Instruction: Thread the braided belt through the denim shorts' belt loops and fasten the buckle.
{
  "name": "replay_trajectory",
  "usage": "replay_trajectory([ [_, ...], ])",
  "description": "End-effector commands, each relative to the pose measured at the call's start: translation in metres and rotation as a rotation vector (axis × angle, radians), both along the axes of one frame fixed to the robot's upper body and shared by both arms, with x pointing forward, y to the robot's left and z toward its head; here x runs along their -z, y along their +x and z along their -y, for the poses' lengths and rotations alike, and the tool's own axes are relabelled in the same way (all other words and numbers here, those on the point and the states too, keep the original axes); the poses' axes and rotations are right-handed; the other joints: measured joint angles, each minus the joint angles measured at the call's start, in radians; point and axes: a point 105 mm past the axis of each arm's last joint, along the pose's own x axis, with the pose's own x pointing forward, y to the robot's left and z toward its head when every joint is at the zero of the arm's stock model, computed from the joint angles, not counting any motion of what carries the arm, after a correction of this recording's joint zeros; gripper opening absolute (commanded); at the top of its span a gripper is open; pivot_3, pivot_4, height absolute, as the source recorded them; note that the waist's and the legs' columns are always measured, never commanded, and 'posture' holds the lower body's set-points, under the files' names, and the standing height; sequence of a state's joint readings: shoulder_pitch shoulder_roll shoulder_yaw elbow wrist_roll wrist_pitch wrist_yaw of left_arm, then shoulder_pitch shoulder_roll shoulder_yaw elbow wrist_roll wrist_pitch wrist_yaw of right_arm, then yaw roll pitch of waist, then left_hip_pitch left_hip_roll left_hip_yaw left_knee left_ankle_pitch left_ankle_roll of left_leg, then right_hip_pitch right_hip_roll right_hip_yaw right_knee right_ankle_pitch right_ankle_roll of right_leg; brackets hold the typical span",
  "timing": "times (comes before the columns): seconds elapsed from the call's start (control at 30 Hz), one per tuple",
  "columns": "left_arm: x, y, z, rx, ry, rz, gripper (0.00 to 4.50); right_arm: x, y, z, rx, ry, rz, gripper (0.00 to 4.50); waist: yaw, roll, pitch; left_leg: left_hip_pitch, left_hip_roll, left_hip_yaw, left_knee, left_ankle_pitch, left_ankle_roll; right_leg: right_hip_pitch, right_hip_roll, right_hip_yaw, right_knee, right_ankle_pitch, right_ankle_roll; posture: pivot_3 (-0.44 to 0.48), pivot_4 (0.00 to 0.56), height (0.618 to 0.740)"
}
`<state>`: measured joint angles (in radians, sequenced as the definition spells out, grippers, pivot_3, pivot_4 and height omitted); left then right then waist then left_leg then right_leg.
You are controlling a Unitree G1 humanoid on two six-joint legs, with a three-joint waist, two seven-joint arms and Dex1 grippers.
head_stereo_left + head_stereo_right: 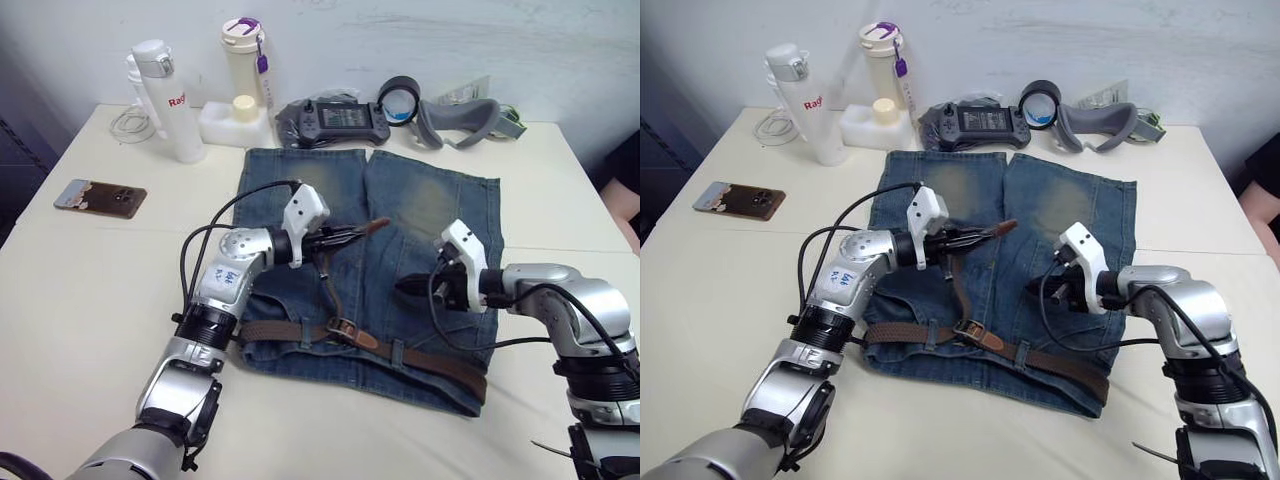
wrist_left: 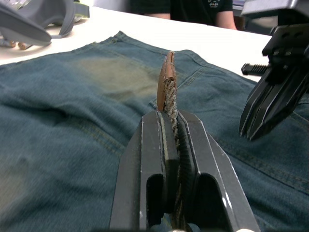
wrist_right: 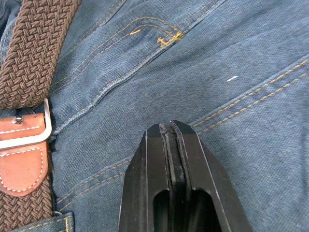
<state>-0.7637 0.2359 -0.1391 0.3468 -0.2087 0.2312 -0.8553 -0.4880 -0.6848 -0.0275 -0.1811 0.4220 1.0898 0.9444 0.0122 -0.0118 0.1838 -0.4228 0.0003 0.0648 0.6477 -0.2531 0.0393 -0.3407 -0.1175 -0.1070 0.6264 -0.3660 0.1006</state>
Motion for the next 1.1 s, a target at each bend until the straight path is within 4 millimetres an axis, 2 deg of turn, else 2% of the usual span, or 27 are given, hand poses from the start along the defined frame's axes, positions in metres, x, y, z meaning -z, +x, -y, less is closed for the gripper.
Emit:
replay_trajectory([
  [0.03, -0.006, -0.023, 0.009, 0.095, 0.052, 0.072, 0.00, -0.039, -0.007, 0.018, -0.040, 0.024, 0.169, 0.02, 0.002, 0.000, 0.000, 0.000, 0.000, 0.000, 0.000, 0.000, 0.000, 0.000, 0.000, 0.000, 0.000, 0.000, 0.000, 0.000, 0.150, 0.731],
  [0.13, -0.006, -0.024, 0.008, 0.097, 0.053, 0.072, 0.00, -0.040, -0.016, 0.011, -0.076, 0.026, 0.161, 0.02, 0.006, 0.000, 0.000, 0.000, 0.000, 0.000, 0.000, 0.001, 0.000, 0.000, 0.000, 0.000, 0.001, 0.000, 0.000, 0.000, 0.150, 0.731],
  [0.27, -0.017, -0.018, -0.002, 0.036, 0.003, 0.053, 0.00, -0.027, -0.030, -0.004, -0.146, 0.008, 0.130, 0.02, 0.012, 0.000, 0.000, 0.001, 0.001, -0.001, 0.000, 0.001, 0.000, 0.000, 0.000, 0.001, 0.001, 0.000, 0.000, 0.000, 0.150, 0.731],
  [0.4, -0.036, -0.017, -0.029, -0.056, -0.220, -0.131, 0.00, -0.020, -0.053, -0.022, -0.276, 0.017, 0.074, 0.02, 0.012, 0.000, 0.000, 0.001, 0.001, 0.000, 0.000, 0.001, 0.000, 0.000, 0.000, 0.001, 0.001, 0.000, 0.000, 0.000, 0.150, 0.731],
  [0.5, -0.033, -0.033, -0.046, -0.038, -0.290, -0.263, 0.00, -0.013, -0.066, -0.032, -0.348, -0.019, 0.054, 0.02, 0.010, 0.000, 0.000, 0.001, 0.000, -0.001, 0.000, 0.001, 0.000, 0.000, 0.000, 0.001, 0.001, 0.000, 0.000, 0.000, 0.150, 0.731],
  [0.57, -0.022, -0.054, -0.054, -0.013, -0.277, -0.354, 0.00, -0.007, -0.055, -0.039, -0.315, -0.061, 0.132, 0.66, 0.009, 0.000, 0.000, 0.001, 0.002, -0.001, 0.000, 0.001, -0.001, 0.000, 0.001, 0.001, 0.001, 0.000, 0.000, 0.000, 0.150, 0.731],
  [0.63, -0.019, -0.064, -0.056, -0.019, -0.280, -0.407, 0.00, -0.004, -0.044, -0.040, -0.285, -0.092, 0.172, 1.33, 0.007, 0.000, 0.001, 0.001, 0.001, -0.001, 0.000, 0.001, -0.001, 0.001, 0.000, 0.001, 0.001, 0.000, 0.000, 0.000, 0.150, 0.731],
  [0.73, -0.017, -0.066, -0.057, -0.047, -0.276, -0.422, 0.00, -0.010, -0.029, -0.037, -0.237, -0.072, 0.198, 2.62, 0.006, 0.000, 0.001, 0.001, 0.001, -0.001, -0.001, 0.001, -0.002, 0.000, 0.000, 0.002, 0.001, 0.000, 0.000, 0.000, 0.150, 0.731],
  [0.8, -0.014, -0.066, -0.056, -0.068, -0.275, -0.433, 0.00, -0.012, -0.019, -0.037, -0.229, -0.074, 0.206, 3.66, 0.013, 0.000, 0.001, 0.001, 0.001, -0.002, 0.000, 0.001, -0.002, 0.000, 0.000, 0.002, 0.001, 0.000, 0.000, 0.000, 0.150, 0.731],
  [0.83, -0.011, -0.066, -0.055, -0.078, -0.266, -0.437, 0.00, -0.012, -0.011, -0.037, -0.219, -0.079, 0.214, 3.92, 0.013, 0.000, 0.001, 0.001, 0.001, -0.002, 0.000, 0.001, -0.002, 0.000, 0.000, 0.002, 0.000, 0.000, 0.000, 0.000, 0.150, 0.731],
  [0.87, -0.009, -0.066, -0.054, -0.085, -0.261, -0.440, 0.00, -0.009, -0.003, -0.039, -0.211, -0.098, 0.227, 4.44, 0.013, 0.000, 0.001, 0.001, 0.000, -0.002, 0.000, 0.001, -0.002, 0.000, 0.000, 0.002, 0.000, 0.000, 0.000, 0.000, 0.150, 0.731],
  [0.93, -0.007, -0.065, -0.052, -0.100, -0.264, -0.443, 0.00, 0.002, 0.012, -0.043, -0.213, -0.150, 0.229, 4.44, 0.011, 0.000, 0.001, 0.001, 0.000, -0.002, 0.000, 0.001, -0.002, 0.001, 0.000, 0.002, 0.001, 0.000, 0.000, 0.000, 0.150, 0.731],
  [1.1, -0.004, -0.064, -0.052, -0.128, -0.251, -0.437, 0.00, 0.027, 0.030, -0.046, -0.206, -0.241, 0.170, 4.44, 0.007, 0.000, 0.001, 0.001, 0.001, -0.001, -0.001, 0.002, -0.003, 0.000, 0.002, 0.002, 0.001, 0.000, 0.000, 0.000, 0.150, 0.731],
])
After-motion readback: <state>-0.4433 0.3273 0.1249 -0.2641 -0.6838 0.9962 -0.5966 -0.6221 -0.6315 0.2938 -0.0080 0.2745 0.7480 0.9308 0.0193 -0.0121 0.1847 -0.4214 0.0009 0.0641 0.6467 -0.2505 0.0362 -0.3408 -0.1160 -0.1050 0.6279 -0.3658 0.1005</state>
